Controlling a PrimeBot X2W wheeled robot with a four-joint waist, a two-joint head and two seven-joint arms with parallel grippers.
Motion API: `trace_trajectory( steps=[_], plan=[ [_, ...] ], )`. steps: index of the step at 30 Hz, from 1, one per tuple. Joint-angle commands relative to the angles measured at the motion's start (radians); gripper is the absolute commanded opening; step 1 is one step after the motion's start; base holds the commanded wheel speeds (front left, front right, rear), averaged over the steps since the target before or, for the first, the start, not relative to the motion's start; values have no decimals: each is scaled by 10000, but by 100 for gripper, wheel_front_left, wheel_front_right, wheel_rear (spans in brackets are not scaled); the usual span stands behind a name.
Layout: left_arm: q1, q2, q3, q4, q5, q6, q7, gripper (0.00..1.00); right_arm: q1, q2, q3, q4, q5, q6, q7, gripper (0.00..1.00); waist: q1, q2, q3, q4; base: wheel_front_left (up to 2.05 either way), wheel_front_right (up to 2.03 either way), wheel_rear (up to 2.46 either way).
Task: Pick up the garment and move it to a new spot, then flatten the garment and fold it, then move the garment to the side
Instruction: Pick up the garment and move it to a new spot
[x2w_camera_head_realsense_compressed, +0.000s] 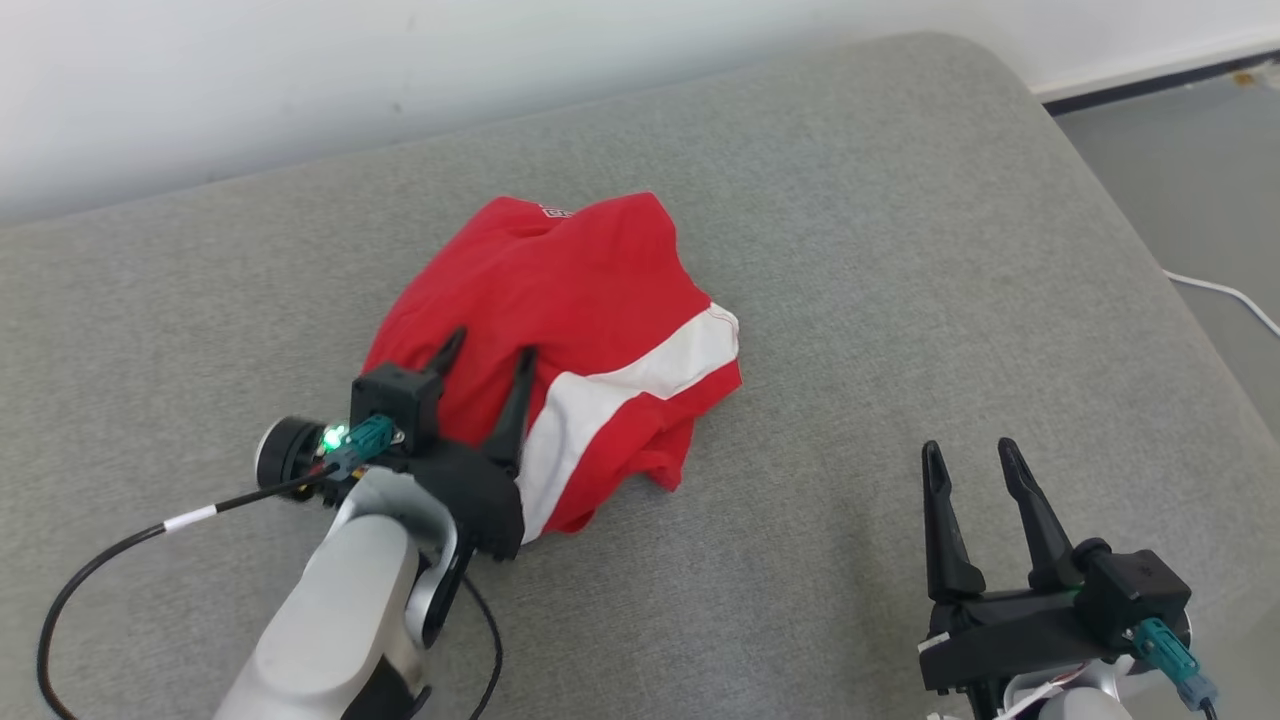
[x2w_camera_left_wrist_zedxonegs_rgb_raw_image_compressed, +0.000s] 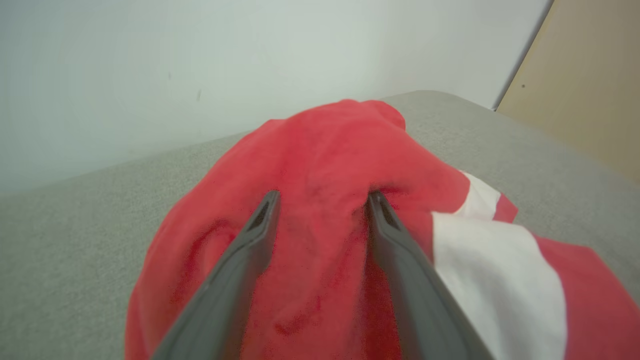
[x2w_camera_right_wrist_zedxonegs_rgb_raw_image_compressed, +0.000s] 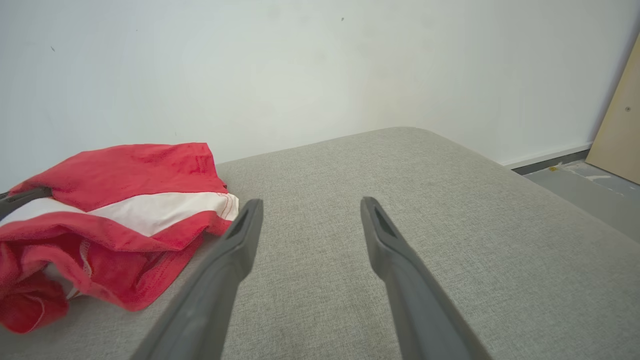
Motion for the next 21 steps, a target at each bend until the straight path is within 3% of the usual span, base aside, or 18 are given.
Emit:
trace_trajectory(
  steps=[1,9,21],
  plan=[
    [-186,-73,-40,-21,13,-25,-153,100,92,4,-35,13,-37,34,-11,100,-1,0,-162,208,0,0,0],
    [37,-308,-306,-709,91,98,-608,100,451,6,-99,122,-8,34,-11,100,-1,0,-759,841,0,0,0],
    [2662,513,-676,-1970,-169,350,265,100,560,4,-124,73,107,34,-11,100,-1,0,-618,1096,0,0,0]
  ],
)
